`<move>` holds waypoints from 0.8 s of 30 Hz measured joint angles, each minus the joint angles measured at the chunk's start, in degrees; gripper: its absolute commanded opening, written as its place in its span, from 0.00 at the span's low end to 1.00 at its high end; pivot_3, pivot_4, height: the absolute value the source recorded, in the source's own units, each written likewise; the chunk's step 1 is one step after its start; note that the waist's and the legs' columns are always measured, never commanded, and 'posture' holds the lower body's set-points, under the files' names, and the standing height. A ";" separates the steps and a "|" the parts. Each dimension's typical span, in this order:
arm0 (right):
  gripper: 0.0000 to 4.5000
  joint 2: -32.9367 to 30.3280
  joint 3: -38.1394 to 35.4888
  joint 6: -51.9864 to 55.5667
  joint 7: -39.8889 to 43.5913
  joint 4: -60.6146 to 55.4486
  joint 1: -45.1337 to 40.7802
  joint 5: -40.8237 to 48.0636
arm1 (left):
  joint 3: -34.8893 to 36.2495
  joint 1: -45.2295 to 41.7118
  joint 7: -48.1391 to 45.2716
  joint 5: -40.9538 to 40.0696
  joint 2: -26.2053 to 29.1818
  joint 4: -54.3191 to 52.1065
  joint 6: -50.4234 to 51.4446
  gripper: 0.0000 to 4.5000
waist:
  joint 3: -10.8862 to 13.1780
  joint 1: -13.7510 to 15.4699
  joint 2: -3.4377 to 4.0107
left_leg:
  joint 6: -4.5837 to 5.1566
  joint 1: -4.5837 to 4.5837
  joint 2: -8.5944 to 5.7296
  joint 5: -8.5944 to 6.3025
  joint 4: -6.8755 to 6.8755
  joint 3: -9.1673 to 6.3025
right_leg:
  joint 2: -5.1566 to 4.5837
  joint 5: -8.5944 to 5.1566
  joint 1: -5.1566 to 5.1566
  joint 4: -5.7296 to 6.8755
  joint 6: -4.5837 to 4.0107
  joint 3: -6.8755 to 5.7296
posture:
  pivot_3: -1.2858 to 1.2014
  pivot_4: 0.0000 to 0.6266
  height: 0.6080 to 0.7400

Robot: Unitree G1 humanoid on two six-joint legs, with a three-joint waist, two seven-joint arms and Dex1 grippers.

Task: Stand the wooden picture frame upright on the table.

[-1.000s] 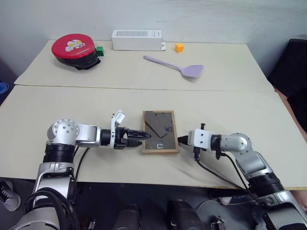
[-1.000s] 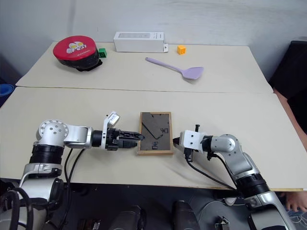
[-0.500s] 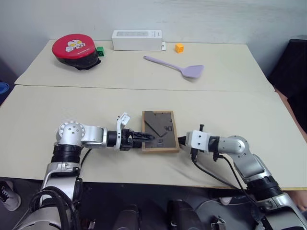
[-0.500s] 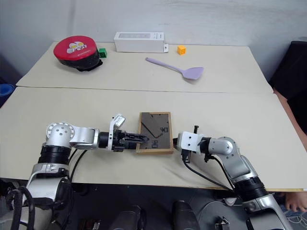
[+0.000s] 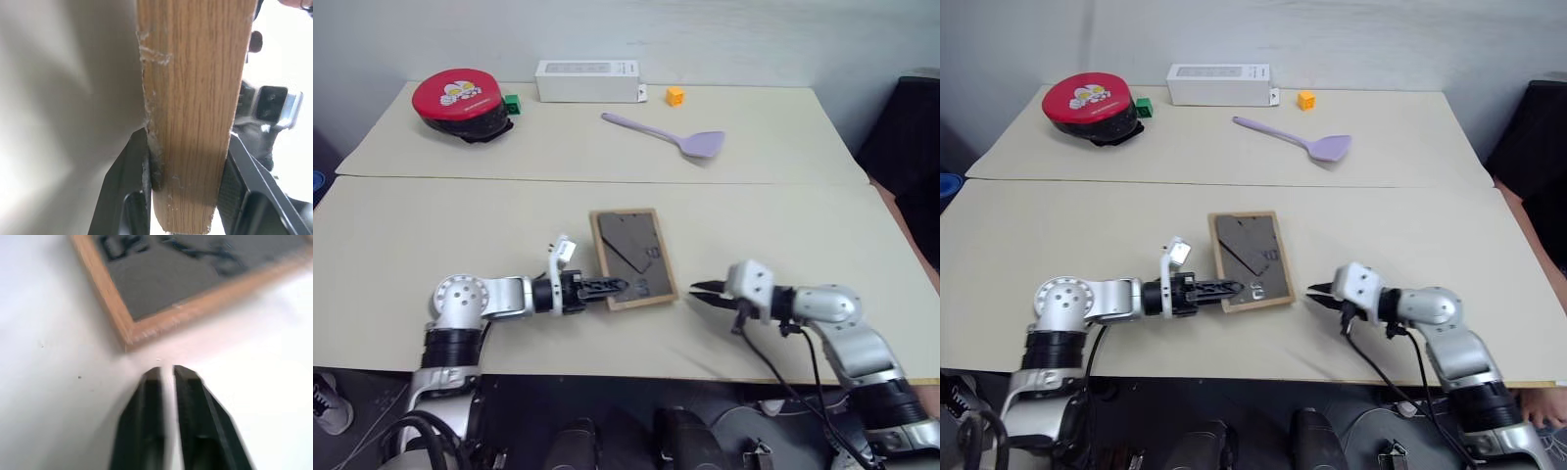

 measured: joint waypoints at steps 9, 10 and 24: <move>0.96 3.37 0.06 22.42 -0.71 -11.52 -12.85 18.91 | -10.44 6.17 -25.91 23.39 7.49 -7.00 -33.61 0.28 | 0.09 -0.73 0.09 | 0.04 -0.09 0.03 -0.01 -0.19 -0.08 | -0.09 -0.08 -0.12 -0.06 -0.14 -0.02 | 0.52 0.24 1.00; 0.99 4.28 0.91 22.87 -1.24 -11.46 -13.94 18.83 | -10.75 5.96 -26.15 23.83 7.26 -6.99 -33.98 0.28 | 0.09 -0.74 0.09 | 0.05 -0.13 0.03 -0.02 -0.19 -0.09 | -0.10 -0.08 -0.16 -0.06 -0.14 -0.03 | 0.52 0.24 1.00; 0.99 13.62 10.75 19.42 -0.43 0.12 -23.32 10.36 | -10.54 6.32 -28.70 27.23 6.18 -7.63 -35.71 0.28 | 0.08 -0.97 0.09 | 0.18 -0.95 -0.06 0.02 0.09 -0.06 | -0.18 -0.03 -0.95 0.33 -0.05 -0.02 | 0.52 0.24 1.00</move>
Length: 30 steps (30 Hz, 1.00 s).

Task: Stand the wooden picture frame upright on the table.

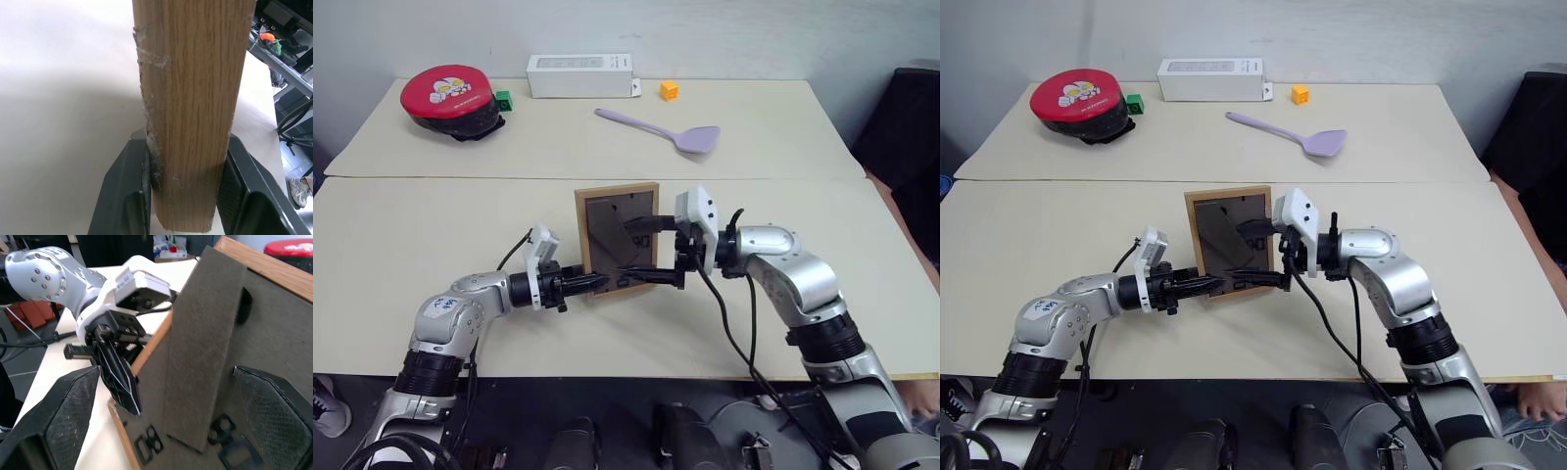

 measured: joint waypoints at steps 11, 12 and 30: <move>0.99 -3.73 -1.23 -3.43 6.37 -4.99 6.02 0.76 | 0.11 -0.60 -0.86 -0.97 -0.55 -0.98 5.55 0.28 | 0.00 0.16 -0.01 | 0.04 -0.06 -0.01 -0.02 -0.03 -0.02 | 0.00 0.00 0.02 0.02 0.00 -0.02 | 0.52 0.24 1.00; 0.99 -4.73 -1.76 -4.29 7.28 -4.99 6.67 0.66 | 0.48 -0.64 -0.94 -1.22 -0.56 -0.98 6.50 0.28 | 0.00 0.13 -0.01 | 0.04 -0.06 -0.01 -0.02 -0.03 -0.01 | 0.00 0.00 0.01 0.02 0.01 -0.01 | 0.52 0.24 1.00; 0.99 -12.34 -12.85 -77.10 5.86 23.39 5.58 -24.45 | 4.74 -10.27 1.65 -23.66 9.24 9.18 50.21 0.28 | 0.06 -0.29 -0.09 | 0.00 0.13 -0.01 0.01 -0.07 0.15 | 0.11 0.00 0.02 0.22 0.01 0.13 | 0.52 0.24 1.00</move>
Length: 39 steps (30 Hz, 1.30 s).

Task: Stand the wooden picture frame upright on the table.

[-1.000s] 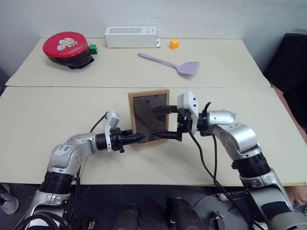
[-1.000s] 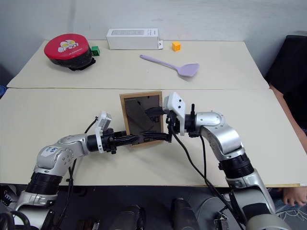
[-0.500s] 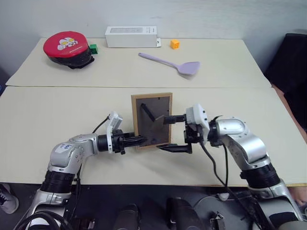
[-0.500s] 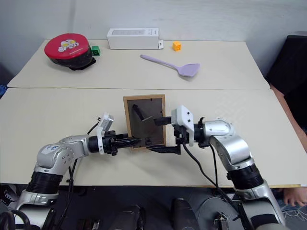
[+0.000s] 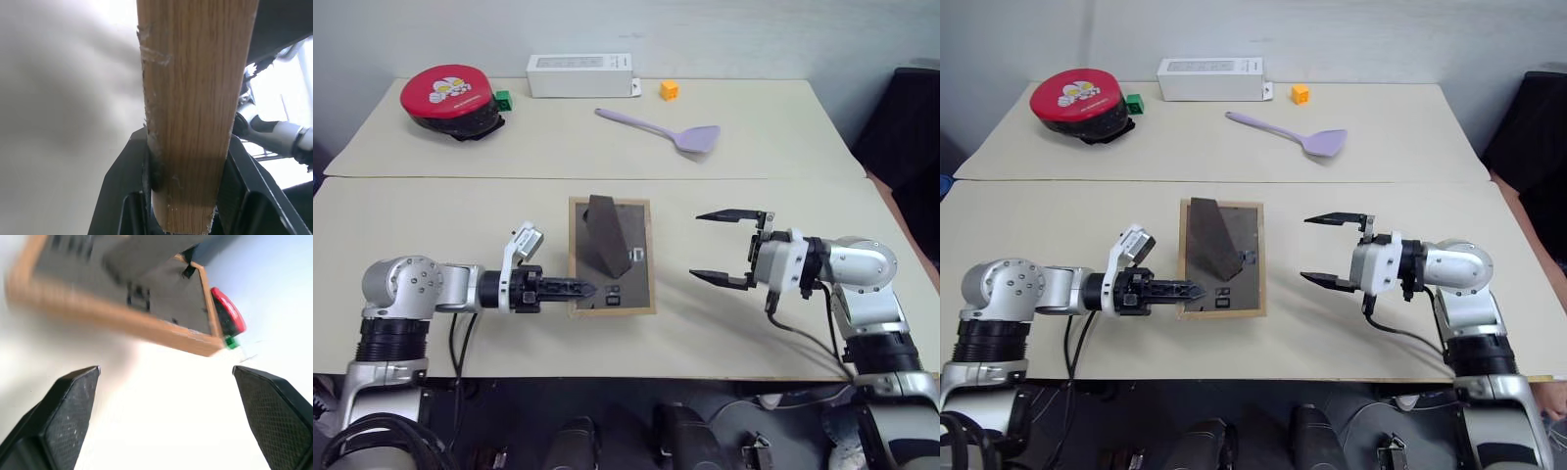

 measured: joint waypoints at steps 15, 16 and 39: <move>0.99 11.14 1.57 -22.78 -38.81 12.90 -4.79 -38.10 | -19.63 -8.94 15.10 -39.28 8.58 13.87 0.54 0.28 | 0.03 -0.19 -0.05 | -0.14 0.01 -0.02 0.08 0.13 0.01 | 0.04 -0.01 -0.13 0.33 -0.02 0.08 | 0.52 0.24 1.00; 0.99 11.13 1.56 -22.60 -41.35 12.89 -5.28 -40.22 | -20.56 -9.03 15.95 -41.48 8.98 13.86 0.62 0.28 | 0.03 -0.19 -0.05 | -0.14 0.02 -0.03 0.08 0.13 0.01 | 0.04 -0.01 -0.13 0.34 -0.02 0.08 | 0.52 0.24 1.00; 0.29 5.12 12.95 -18.57 -62.43 11.69 -8.19 -46.70 | -11.40 -0.14 31.56 -48.61 10.55 0.83 -12.65 0.92 | 0.03 -1.49 -0.05 | -0.20 0.06 -0.04 0.14 0.10 0.00 | 0.10 -0.04 -0.16 0.40 -0.06 0.15 | 0.52 0.24 1.00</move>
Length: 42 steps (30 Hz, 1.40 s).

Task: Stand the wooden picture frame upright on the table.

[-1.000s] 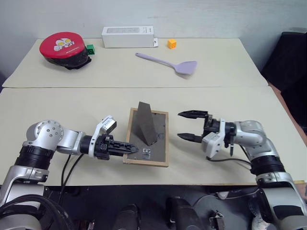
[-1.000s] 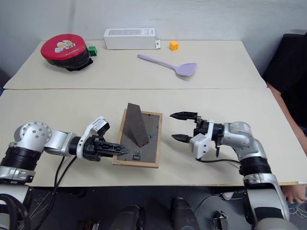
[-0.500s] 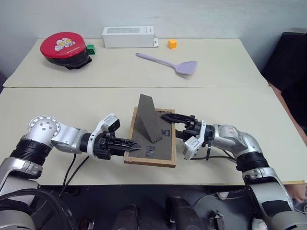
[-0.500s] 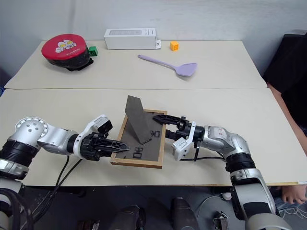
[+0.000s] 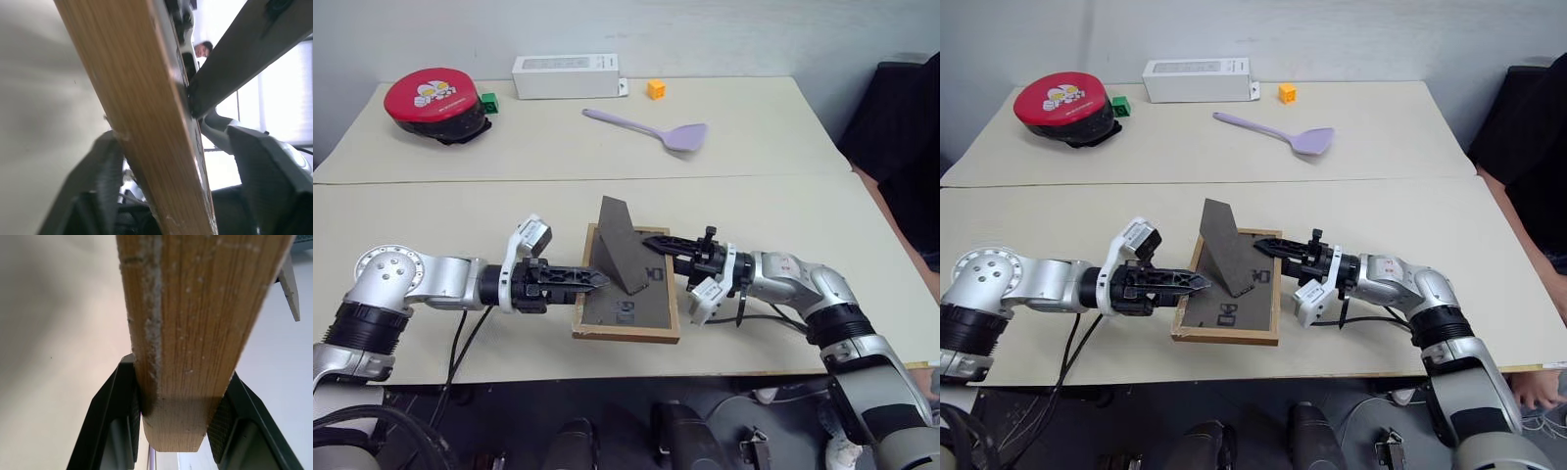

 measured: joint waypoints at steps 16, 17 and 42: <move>0.29 -2.70 9.67 36.40 36.27 -17.51 10.93 64.88 | 15.23 20.72 -39.04 64.83 1.68 -10.67 -60.91 1.00 | 0.00 1.29 0.00 | 0.14 -0.05 0.09 -0.08 -0.02 -0.04 | -0.10 -0.01 0.19 -0.47 -0.03 -0.10 | 0.52 0.24 1.00; 0.29 -2.68 9.40 45.14 39.40 -20.16 11.40 71.04 | 15.23 21.40 -39.90 66.70 0.09 -12.01 -63.37 1.00 | 0.00 1.60 0.00 | 0.19 -0.03 0.09 -0.09 0.00 -0.03 | -0.16 0.00 0.20 -0.46 -0.02 -0.09 | 0.52 0.24 1.00; 0.29 9.63 -0.81 86.80 48.21 -14.43 7.50 73.20 | 19.02 27.82 -40.61 72.98 -8.23 -20.46 -65.39 1.00 | -0.01 1.60 0.00 | 0.27 -0.03 0.09 -0.15 -0.09 -0.02 | -0.14 0.01 0.14 -0.47 -0.02 -0.10 | 0.52 0.24 1.00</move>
